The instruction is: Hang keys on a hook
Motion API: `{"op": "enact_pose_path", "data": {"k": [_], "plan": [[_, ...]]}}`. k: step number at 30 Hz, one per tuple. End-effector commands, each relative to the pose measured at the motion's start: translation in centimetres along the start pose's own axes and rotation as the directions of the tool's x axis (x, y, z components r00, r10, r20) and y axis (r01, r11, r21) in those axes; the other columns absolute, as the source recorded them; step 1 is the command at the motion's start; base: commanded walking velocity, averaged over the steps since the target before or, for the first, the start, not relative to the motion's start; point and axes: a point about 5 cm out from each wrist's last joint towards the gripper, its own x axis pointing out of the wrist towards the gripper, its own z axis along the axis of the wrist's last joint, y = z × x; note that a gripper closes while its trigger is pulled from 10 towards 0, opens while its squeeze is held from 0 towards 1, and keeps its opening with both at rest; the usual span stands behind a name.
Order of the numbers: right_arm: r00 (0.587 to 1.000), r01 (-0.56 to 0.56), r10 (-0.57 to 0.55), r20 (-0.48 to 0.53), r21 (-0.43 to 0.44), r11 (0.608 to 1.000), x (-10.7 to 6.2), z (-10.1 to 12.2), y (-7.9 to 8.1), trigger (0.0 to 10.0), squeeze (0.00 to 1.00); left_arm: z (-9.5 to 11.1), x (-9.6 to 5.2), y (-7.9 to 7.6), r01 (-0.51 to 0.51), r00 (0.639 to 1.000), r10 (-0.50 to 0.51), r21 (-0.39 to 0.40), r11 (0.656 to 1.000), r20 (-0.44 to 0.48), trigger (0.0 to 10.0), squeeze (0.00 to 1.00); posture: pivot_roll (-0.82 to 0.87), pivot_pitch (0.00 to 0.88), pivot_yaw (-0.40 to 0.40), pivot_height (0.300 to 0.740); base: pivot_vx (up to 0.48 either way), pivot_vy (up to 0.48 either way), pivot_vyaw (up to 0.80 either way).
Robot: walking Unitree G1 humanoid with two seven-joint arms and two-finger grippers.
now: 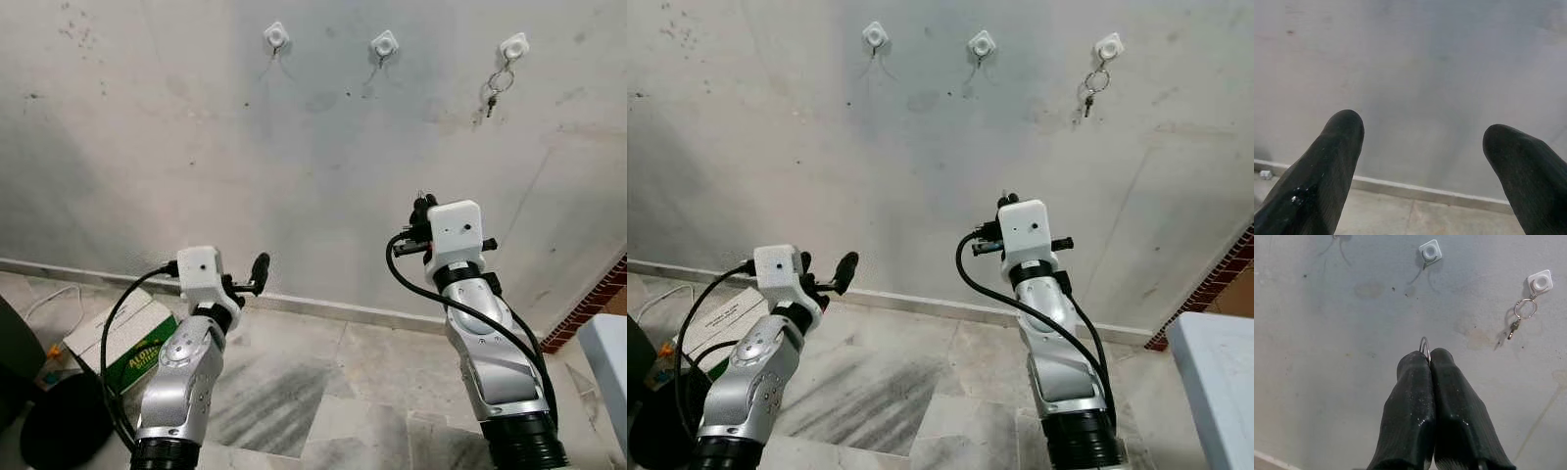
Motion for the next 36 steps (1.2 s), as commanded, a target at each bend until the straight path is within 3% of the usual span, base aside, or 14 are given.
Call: {"op": "enact_pose_path", "data": {"k": [1, 36], "plan": [[0.999, 0.010, -0.011, 0.034, 0.010, 1.000, -0.02, 0.73, 0.02, 10.0, 0.00, 0.50, -0.09, -0.09, 0.017, 1.000, -0.017, -0.004, 1.000, 0.017, 10.0, 0.00, -0.07, 0.000, 0.060, 0.740, 0.000, 0.000, 0.00], [0.999, -0.008, 0.007, 0.043, 0.018, 1.000, -0.26, 0.89, 0.36, 10.0, 0.00, -0.09, -0.41, -0.54, 0.057, 0.998, -0.057, -0.003, 0.998, -0.022, 10.0, 0.00, -0.06, 0.000, 0.078, 0.740, 0.247, 0.000, 0.00]]}}
